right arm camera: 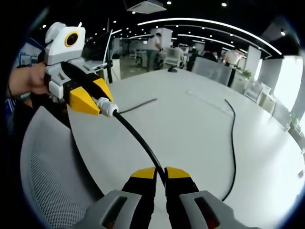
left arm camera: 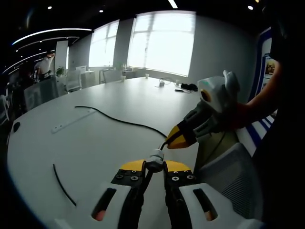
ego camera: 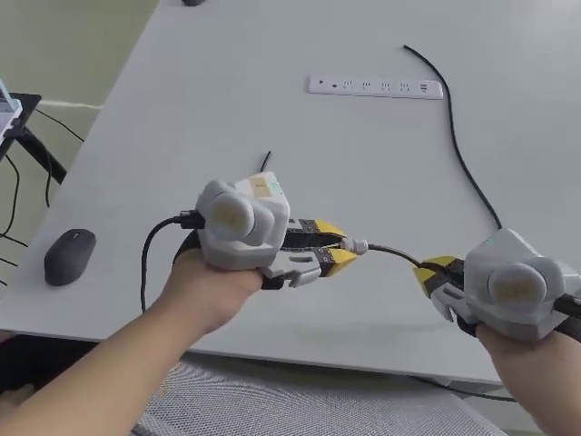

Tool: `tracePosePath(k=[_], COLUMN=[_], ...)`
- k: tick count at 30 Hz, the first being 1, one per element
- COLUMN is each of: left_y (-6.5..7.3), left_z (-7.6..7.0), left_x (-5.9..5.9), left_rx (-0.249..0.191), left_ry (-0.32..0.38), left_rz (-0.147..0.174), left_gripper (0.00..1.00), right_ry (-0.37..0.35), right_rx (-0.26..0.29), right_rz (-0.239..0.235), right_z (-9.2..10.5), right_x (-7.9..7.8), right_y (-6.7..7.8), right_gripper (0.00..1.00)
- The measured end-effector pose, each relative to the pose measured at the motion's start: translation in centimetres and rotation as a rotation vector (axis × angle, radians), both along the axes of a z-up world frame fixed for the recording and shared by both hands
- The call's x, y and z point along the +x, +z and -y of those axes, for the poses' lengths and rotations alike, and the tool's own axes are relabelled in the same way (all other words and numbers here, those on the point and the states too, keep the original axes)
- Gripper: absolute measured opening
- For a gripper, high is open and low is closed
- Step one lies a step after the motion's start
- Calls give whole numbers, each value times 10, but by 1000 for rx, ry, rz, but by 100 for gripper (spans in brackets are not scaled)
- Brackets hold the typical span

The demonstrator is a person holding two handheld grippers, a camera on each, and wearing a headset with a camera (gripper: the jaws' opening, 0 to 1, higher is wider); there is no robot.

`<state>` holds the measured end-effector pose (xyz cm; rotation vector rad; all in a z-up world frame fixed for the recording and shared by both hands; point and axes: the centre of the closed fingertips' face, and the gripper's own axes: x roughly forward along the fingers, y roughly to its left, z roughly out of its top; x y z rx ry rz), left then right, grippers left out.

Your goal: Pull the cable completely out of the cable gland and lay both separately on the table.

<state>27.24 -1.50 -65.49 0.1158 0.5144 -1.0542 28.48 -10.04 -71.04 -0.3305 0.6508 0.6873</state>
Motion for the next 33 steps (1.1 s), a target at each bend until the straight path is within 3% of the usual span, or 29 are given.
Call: tracePosePath(k=[9,15,22,27,33], left_y=[1,0,-2,-4,-6], left_z=[-2,-1,0,0,1], left_x=[3,2,-1,-2,-3], left_rx=[-1,-3,6,16,21], left_ry=[3,6,-12,-21,-30], left_rz=[-2,-5,-2,-3,-5], left_gripper=[15,15,15,15,15], right_ry=[52,186,281,331,374], right_rx=[-22,-103,-155,-167,-208], right_rz=[29,100,168,180,195], right_z=[-3,-24,-50,-65,-68], right_x=[2,-2,-4,-8,-10], right_y=[13,24,36,39,35], right_gripper=[6,13,10,6,2])
